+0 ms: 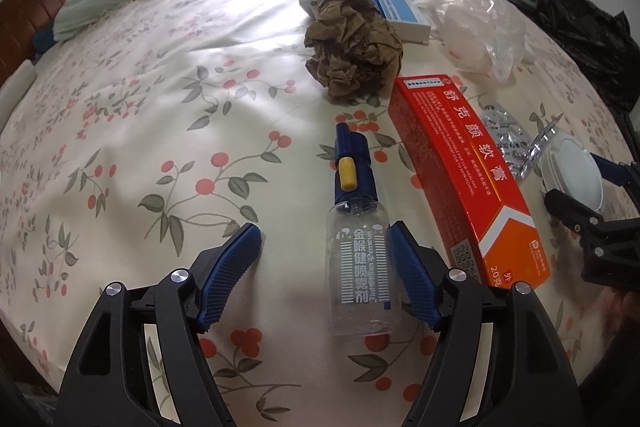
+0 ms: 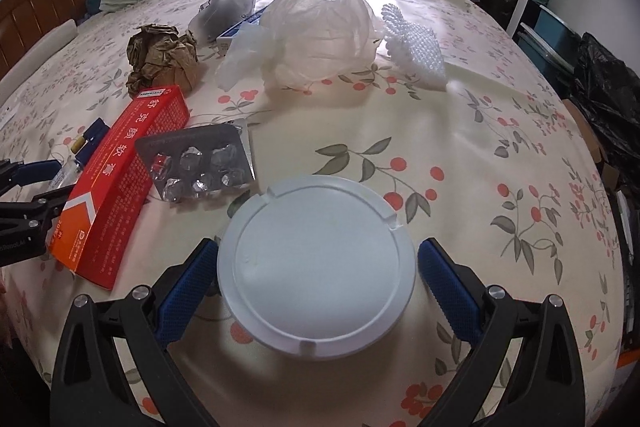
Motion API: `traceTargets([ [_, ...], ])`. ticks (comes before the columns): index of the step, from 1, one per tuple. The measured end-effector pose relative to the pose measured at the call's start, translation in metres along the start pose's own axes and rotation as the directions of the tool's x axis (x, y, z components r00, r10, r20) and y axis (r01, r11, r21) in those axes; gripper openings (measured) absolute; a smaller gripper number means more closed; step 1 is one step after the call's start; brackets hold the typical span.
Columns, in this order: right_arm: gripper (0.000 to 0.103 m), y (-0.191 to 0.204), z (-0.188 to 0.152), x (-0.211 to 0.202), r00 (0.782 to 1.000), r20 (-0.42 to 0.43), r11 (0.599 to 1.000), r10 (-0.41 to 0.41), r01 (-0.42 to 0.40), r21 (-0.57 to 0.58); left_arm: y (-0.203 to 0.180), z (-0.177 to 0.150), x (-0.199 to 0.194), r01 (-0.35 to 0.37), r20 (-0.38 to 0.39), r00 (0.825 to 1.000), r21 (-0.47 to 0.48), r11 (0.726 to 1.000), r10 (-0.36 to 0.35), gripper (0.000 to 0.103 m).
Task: Collect trash
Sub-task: 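Grasp the clear spray bottle with the left tool while the right tool grasps the white round lid, then carry bottle and lid down over the red bin and open both tools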
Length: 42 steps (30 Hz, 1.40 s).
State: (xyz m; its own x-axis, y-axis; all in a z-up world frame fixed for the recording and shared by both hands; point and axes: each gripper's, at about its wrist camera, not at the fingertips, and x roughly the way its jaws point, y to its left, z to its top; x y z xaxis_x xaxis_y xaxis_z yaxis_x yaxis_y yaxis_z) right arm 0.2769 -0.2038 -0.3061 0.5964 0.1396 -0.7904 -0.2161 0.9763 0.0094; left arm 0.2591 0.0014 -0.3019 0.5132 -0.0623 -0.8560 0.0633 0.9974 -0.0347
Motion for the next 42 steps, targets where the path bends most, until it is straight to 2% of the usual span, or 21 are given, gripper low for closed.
traceTargets([
  [2,0.083,0.000,-0.002,-0.002,1.000,0.014,1.000,0.018,-0.018,0.000,-0.001,0.000,-0.001,0.016,0.007,1.000,0.003,1.000,-0.016,0.064],
  [6,0.081,0.001,-0.002,-0.005,0.999,0.021,0.999,0.039,-0.039,-0.009,-0.011,0.000,-0.003,0.039,0.002,0.999,0.032,0.999,-0.039,0.039],
  [7,0.081,0.000,-0.003,-0.007,0.998,0.025,0.999,0.052,-0.052,-0.005,-0.013,0.000,-0.004,0.040,0.000,0.999,0.032,0.999,-0.040,0.037],
  [12,0.081,-0.004,-0.007,-0.028,0.996,0.051,0.997,0.077,-0.079,0.023,-0.011,-0.002,-0.010,0.090,0.002,0.996,0.007,0.996,-0.090,0.036],
  [20,0.080,-0.003,-0.035,-0.083,0.989,0.084,0.992,0.119,-0.122,0.030,-0.013,-0.016,-0.040,0.088,0.025,0.996,0.024,0.996,-0.089,0.036],
  [28,0.080,0.014,-0.077,-0.133,0.982,0.086,0.984,0.170,-0.174,0.031,-0.009,-0.047,-0.084,0.096,0.045,0.994,0.017,0.995,-0.097,0.036],
  [35,0.080,0.042,-0.125,-0.170,0.972,0.061,0.974,0.225,-0.225,-0.004,-0.017,-0.101,-0.136,0.133,0.043,0.990,0.028,0.991,-0.134,0.036],
  [38,0.080,0.057,-0.154,-0.177,0.969,0.019,0.969,0.246,-0.246,-0.024,-0.022,-0.137,-0.153,0.159,0.016,0.987,0.031,0.987,-0.160,0.036],
  [42,0.080,0.072,-0.199,-0.166,0.961,-0.082,0.963,0.264,-0.268,-0.038,-0.032,-0.184,-0.159,0.190,-0.050,0.981,0.035,0.981,-0.188,0.036],
])
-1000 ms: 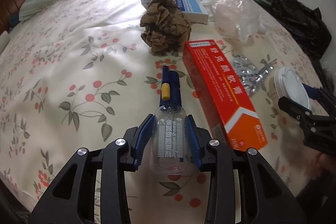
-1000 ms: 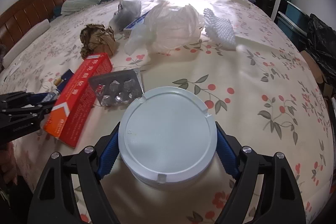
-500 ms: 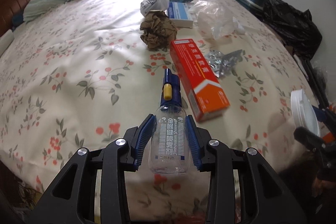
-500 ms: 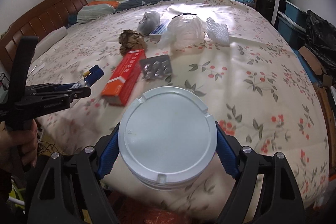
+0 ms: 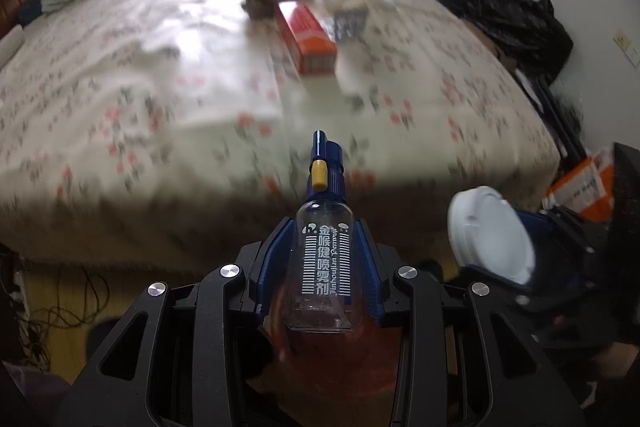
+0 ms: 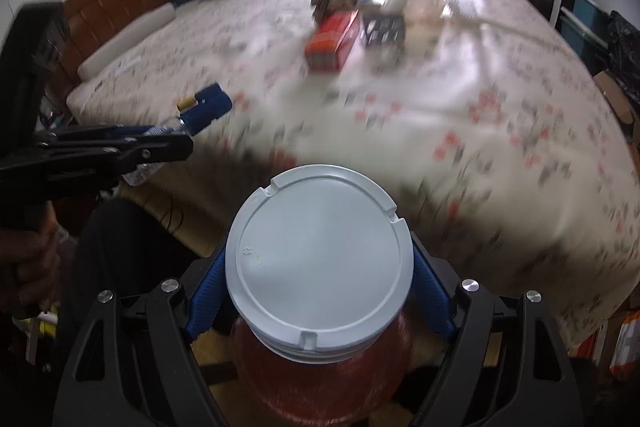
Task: Collect trash
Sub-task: 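Carry bottle and lid down over the red bin and open both tools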
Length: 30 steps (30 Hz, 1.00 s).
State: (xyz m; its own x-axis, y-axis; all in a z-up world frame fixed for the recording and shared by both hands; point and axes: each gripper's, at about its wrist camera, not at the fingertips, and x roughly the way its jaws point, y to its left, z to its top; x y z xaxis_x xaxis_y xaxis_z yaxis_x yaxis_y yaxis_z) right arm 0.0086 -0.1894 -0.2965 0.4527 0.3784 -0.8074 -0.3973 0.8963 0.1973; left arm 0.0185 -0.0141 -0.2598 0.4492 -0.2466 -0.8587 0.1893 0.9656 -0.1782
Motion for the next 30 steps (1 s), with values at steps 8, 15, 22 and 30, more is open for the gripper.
traceTargets([
  [8,0.080,-0.005,-0.061,0.079,0.948,-0.317,0.999,0.008,-0.017,-0.027,-0.017,-0.070,0.089,0.036,-0.320,0.947,0.051,0.998,-0.018,0.036],
  [15,0.081,-0.016,-0.088,0.130,0.877,-0.480,0.999,0.018,-0.029,-0.015,-0.025,-0.098,0.164,0.053,-0.513,0.858,0.091,0.994,0.001,0.036],
  [22,0.084,-0.018,-0.104,0.154,0.835,-0.550,0.999,0.026,-0.034,-0.004,-0.019,-0.107,0.185,0.053,-0.558,0.830,0.064,0.997,-0.008,0.037],
  [30,0.098,-0.025,-0.110,0.163,0.822,-0.570,1.000,0.002,-0.008,-0.008,-0.017,-0.101,0.188,0.032,-0.547,0.837,0.053,0.998,0.002,0.065],
])
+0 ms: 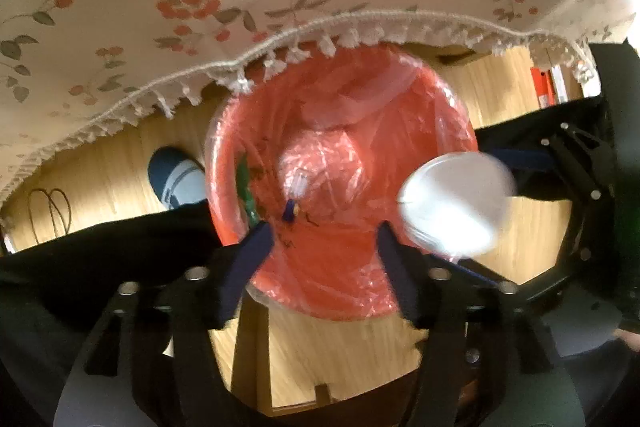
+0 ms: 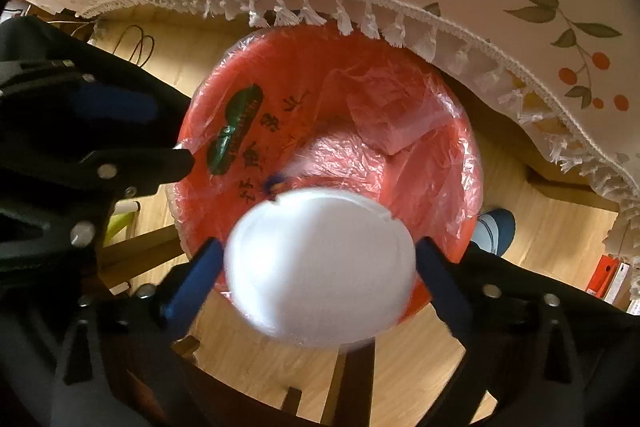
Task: Collect trash
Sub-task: 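Carry bottle and lid down over the red bin and open both tools, then raise both tools back over the bed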
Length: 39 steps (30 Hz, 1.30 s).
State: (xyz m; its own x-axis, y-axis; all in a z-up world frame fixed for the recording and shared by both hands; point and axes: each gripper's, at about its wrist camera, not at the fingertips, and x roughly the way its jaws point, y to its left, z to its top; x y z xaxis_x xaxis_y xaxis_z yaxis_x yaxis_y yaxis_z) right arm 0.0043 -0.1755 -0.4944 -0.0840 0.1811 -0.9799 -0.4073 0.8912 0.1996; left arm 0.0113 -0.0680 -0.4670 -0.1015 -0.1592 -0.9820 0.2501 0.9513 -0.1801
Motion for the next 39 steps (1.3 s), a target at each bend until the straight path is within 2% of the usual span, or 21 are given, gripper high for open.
traceTargets([
  [5,0.098,-0.007,0.005,0.000,1.000,-0.002,1.000,-0.015,0.015,0.022,0.004,0.000,-0.005,0.000,0.023,1.000,-0.029,1.000,0.001,0.065],
  [9,0.098,-0.012,0.006,-0.007,0.999,0.015,0.999,-0.029,0.028,0.046,0.010,0.000,-0.014,-0.012,0.065,0.998,-0.067,0.998,0.016,0.072],
  [13,0.098,-0.019,0.003,-0.024,0.996,0.088,0.996,-0.024,0.017,0.083,0.016,-0.003,-0.029,-0.009,0.133,0.991,-0.105,0.994,0.023,0.076],
  [15,0.098,-0.021,0.002,-0.037,0.989,0.142,0.994,-0.043,0.028,0.104,0.018,-0.006,-0.041,-0.013,0.189,0.981,-0.127,0.992,0.037,0.077],
  [19,0.098,-0.023,-0.001,-0.066,0.962,0.256,0.990,-0.091,0.060,0.128,0.018,-0.014,-0.069,-0.039,0.304,0.949,-0.161,0.986,0.087,0.084],
  [24,0.098,-0.016,-0.006,-0.114,0.900,0.401,0.984,-0.168,0.128,0.124,0.012,-0.014,-0.110,-0.152,0.380,0.905,-0.128,0.980,0.190,0.088],
  [25,0.098,-0.015,-0.007,-0.129,0.877,0.439,0.980,-0.195,0.154,0.127,0.012,-0.013,-0.120,-0.173,0.391,0.896,-0.128,0.977,0.210,0.091],
  [26,0.098,-0.016,-0.007,-0.140,0.862,0.462,0.978,-0.207,0.165,0.130,0.012,-0.011,-0.128,-0.186,0.399,0.889,-0.130,0.974,0.223,0.092],
  [29,0.098,-0.021,-0.003,-0.179,0.808,0.543,0.973,-0.230,0.174,0.153,0.010,-0.008,-0.164,-0.226,0.461,0.846,-0.144,0.963,0.268,0.097],
  [30,0.098,-0.024,0.001,-0.195,0.787,0.572,0.972,-0.233,0.168,0.165,0.009,-0.002,-0.180,-0.230,0.491,0.827,-0.149,0.962,0.274,0.097],
  [33,0.098,-0.032,0.012,-0.229,0.742,0.629,0.972,-0.231,0.148,0.183,0.007,0.013,-0.209,-0.207,0.543,0.800,-0.148,0.967,0.254,0.097],
  [36,0.098,-0.039,0.031,-0.262,0.686,0.683,0.968,-0.250,0.159,0.194,0.004,0.040,-0.233,-0.195,0.581,0.776,-0.150,0.969,0.246,0.097],
  [39,0.098,-0.042,0.047,-0.280,0.658,0.708,0.966,-0.257,0.160,0.202,0.003,0.077,-0.246,-0.194,0.607,0.756,-0.151,0.969,0.245,0.097],
])
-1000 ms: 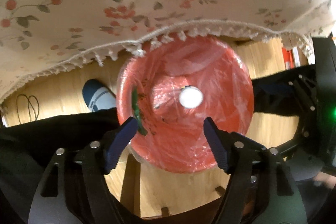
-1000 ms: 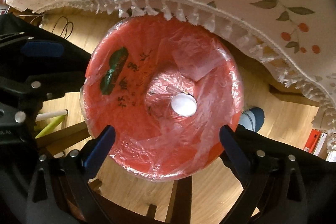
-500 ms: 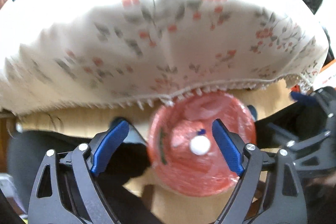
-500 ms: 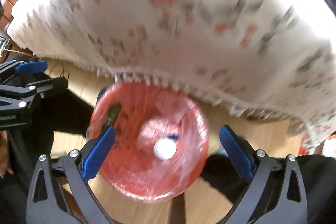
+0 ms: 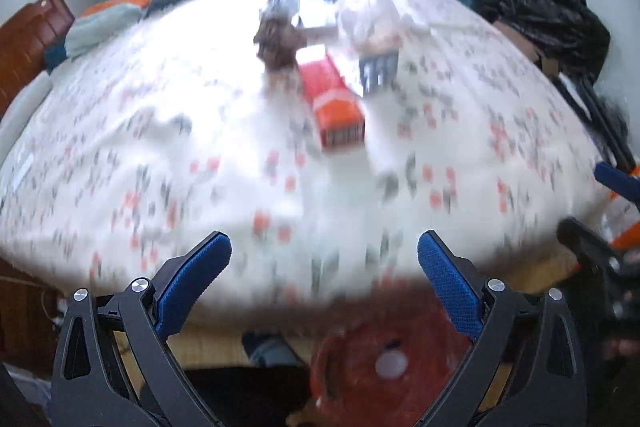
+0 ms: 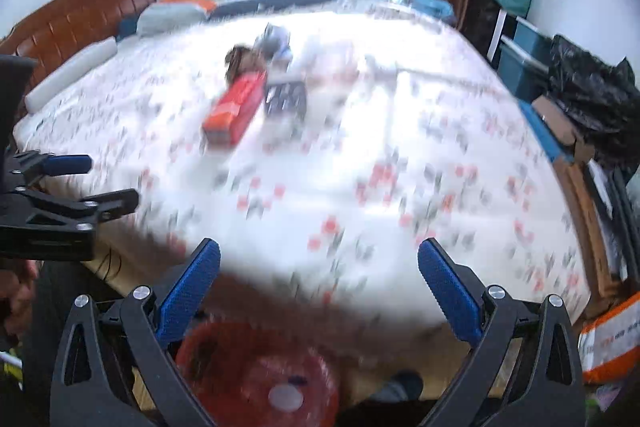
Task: Collect trash
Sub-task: 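Raise both tools back over the bed, then grasp the red ointment box with the left tool while the right tool grasps the silver blister pack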
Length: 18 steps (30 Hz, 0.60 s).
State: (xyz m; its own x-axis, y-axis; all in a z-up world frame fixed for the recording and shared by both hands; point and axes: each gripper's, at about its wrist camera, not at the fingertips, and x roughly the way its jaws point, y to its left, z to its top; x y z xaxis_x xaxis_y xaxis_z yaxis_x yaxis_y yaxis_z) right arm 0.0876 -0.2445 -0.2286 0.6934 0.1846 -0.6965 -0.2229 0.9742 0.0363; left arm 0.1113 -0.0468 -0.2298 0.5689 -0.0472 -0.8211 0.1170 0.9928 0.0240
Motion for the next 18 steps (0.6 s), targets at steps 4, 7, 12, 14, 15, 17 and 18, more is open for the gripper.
traceTargets([
  [4,0.098,-0.009,0.016,0.007,1.000,0.018,1.000,-0.004,0.004,0.007,-0.005,0.035,0.027,0.006,0.011,1.000,-0.024,1.000,-0.005,0.097],
  [7,0.098,-0.015,0.024,0.017,1.000,0.018,1.000,-0.012,0.012,0.006,-0.006,0.054,0.053,0.000,-0.006,1.000,-0.043,0.999,0.000,0.097],
  [12,0.098,-0.021,0.028,0.037,1.000,0.002,1.000,-0.012,0.012,0.011,-0.003,0.070,0.088,-0.006,-0.035,0.999,-0.063,0.998,0.004,0.097],
  [14,0.098,-0.024,0.029,0.044,1.000,-0.007,1.000,-0.009,0.009,0.013,-0.004,0.072,0.098,-0.014,-0.039,0.999,-0.055,0.998,0.012,0.097],
  [15,0.098,-0.024,0.029,0.047,1.000,-0.010,1.000,-0.008,0.008,0.014,-0.005,0.075,0.103,-0.021,-0.040,0.999,-0.049,0.999,0.019,0.097],
  [17,0.098,-0.025,0.030,0.054,1.000,-0.016,1.000,-0.006,0.006,0.015,-0.004,0.077,0.110,-0.020,-0.041,0.999,-0.050,0.999,0.018,0.097],
  [18,0.098,-0.025,0.030,0.056,1.000,-0.018,1.000,-0.004,0.004,0.017,-0.002,0.079,0.114,-0.020,-0.044,0.999,-0.054,0.998,0.017,0.097],
])
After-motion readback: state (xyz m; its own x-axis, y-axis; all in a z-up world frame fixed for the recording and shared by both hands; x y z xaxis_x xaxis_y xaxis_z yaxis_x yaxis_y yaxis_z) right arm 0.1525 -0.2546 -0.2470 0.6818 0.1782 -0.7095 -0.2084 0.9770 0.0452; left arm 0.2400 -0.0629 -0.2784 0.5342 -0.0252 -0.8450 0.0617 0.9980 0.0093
